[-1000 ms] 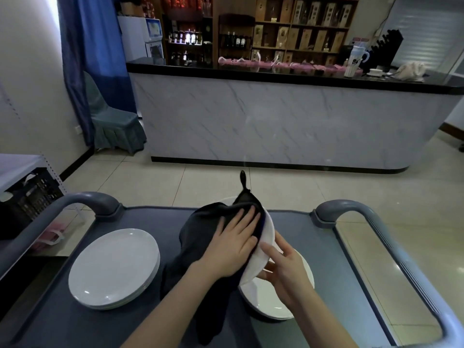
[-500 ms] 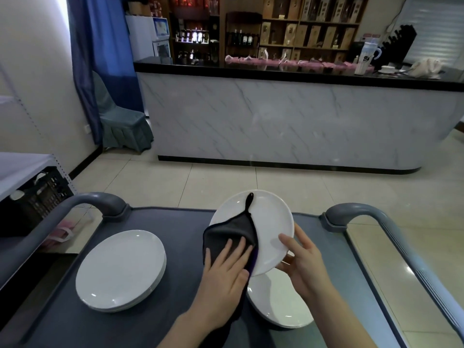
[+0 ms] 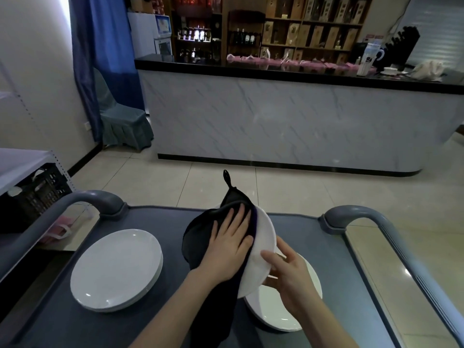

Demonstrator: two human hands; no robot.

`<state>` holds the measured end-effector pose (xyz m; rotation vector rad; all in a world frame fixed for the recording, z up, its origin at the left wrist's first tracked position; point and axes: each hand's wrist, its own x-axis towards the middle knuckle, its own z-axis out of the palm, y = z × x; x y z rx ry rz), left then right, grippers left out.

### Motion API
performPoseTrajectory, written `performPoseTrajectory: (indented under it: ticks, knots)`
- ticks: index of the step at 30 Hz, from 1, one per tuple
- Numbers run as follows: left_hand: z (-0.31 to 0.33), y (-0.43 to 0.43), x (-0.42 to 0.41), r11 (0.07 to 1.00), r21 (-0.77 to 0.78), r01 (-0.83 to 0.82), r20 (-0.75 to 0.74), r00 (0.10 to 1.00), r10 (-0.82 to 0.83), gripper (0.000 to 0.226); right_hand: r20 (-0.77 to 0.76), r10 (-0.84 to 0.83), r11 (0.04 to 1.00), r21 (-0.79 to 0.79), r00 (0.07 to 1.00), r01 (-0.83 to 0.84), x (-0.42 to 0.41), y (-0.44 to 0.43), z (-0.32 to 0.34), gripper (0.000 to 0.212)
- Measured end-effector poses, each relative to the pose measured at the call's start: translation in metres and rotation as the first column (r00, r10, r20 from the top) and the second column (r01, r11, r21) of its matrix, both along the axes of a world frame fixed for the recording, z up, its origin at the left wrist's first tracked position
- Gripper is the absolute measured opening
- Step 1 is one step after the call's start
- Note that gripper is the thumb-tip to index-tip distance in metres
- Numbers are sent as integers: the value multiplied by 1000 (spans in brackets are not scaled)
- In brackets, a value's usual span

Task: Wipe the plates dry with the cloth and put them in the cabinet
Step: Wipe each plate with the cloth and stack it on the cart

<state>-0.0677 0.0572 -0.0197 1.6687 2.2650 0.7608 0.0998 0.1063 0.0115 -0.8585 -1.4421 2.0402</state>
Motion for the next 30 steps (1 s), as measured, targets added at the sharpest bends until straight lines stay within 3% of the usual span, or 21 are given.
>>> performPoseTrajectory:
  ticks: [6,11,16,19,22,25,28,30]
  knots:
    - [0,-8,-11,972,186,-146,91,987,131,63,62,59,988,136,996,-67,12,8,9,48]
    - [16,-16,-33,958,247,-148,264,961,81,39,203,139,906,369,969,-207,15,17,22,45]
    - [33,-35,-45,952,274,-133,436,900,0,26,425,-88,627,726,901,-281,-1,33,33,35]
    - [42,-41,-48,936,312,-163,498,867,-15,25,364,-196,631,758,911,-167,-6,41,32,17]
    - [54,-41,-48,923,357,-142,439,898,-32,20,289,-166,615,778,943,-130,-11,44,37,15]
    - [65,-35,-44,929,369,-9,330,936,-122,16,346,-58,547,796,936,-260,-19,42,43,10]
    - [67,-28,-38,955,279,102,230,958,-170,9,400,-64,432,837,914,-336,-29,35,46,12]
    - [63,-28,-36,970,230,82,202,971,-129,12,377,-73,462,833,923,-304,-30,32,48,14]
